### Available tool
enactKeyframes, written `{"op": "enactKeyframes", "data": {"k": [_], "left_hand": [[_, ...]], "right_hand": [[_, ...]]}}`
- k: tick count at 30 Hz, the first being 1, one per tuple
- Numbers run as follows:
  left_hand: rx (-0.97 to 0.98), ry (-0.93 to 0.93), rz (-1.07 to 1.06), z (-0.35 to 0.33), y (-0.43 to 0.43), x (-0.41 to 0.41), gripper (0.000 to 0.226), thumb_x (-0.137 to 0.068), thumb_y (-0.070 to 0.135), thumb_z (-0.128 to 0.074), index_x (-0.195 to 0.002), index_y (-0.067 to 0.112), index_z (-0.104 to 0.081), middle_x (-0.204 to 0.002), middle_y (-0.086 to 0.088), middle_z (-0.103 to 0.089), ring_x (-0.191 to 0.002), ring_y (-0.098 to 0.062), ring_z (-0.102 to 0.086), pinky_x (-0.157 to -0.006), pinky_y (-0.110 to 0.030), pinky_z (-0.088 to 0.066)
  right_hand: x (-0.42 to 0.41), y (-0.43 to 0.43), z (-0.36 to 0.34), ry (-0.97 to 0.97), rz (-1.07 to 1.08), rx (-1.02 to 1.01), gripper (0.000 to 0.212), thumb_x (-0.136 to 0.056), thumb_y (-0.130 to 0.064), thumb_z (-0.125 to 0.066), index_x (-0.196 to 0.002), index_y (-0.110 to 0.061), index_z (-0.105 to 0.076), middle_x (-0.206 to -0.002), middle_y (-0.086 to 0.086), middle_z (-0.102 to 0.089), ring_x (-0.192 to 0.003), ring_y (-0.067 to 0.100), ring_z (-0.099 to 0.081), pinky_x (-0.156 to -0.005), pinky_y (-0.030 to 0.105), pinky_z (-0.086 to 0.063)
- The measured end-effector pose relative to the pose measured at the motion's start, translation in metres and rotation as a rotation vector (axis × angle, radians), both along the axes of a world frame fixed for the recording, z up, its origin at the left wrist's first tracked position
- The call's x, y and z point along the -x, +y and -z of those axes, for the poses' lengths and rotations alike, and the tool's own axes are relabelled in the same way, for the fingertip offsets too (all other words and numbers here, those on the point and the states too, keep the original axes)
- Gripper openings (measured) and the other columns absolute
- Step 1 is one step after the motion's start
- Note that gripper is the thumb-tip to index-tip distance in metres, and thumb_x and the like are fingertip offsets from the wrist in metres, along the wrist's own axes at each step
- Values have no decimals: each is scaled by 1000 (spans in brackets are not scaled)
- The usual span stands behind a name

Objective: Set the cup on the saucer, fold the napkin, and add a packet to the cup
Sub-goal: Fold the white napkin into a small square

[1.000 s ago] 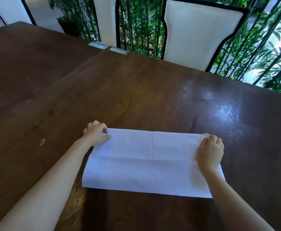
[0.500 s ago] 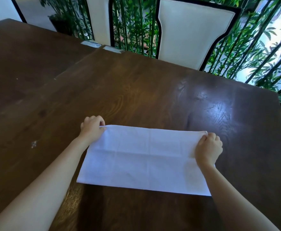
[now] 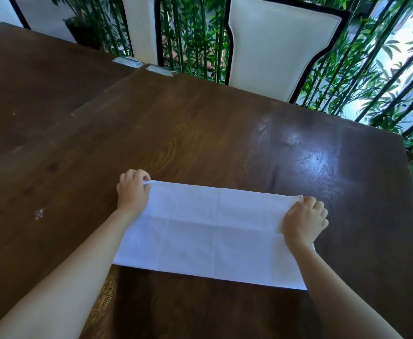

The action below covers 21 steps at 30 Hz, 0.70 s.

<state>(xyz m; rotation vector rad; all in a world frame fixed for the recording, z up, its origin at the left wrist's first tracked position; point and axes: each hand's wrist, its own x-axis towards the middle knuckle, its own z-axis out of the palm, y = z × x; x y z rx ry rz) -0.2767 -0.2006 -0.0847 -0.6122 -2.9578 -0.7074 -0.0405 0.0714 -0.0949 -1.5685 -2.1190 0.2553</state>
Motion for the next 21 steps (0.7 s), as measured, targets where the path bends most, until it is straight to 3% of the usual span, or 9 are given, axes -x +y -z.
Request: {"op": "enactKeyframes", "data": {"k": [5,13,21], "left_hand": [[-13,29,-103,8,-4,-8,26,-86,3,-54,-112,3,-57,-111,-22,-55,-104,-41,-44,-85,-47,-37],[-98,-19,-205,5,-5,-9,21,-88,5,-52,-109,4,-57,-106,-19,-60,-105,-41,-47,-86,-45,-35],[-80,-28,-218,5,-8,-11,24,-92,3,-46,-114,2,-54,-114,-24,-54,-107,-42,-45,-92,-46,-34]], "right_hand": [[4,1,0,-93,-79,23,22,-96,-11,-39,-106,2,-54,-109,23,-54,-104,38,-46,-83,46,-31],[5,1,-3,-24,-57,122,29,-94,-3,-36,-119,2,-50,-119,24,-52,-110,40,-44,-89,46,-34],[5,2,-5,32,-102,140,37,-87,7,-38,-122,5,-49,-120,28,-51,-111,43,-44,-89,48,-36]]}}
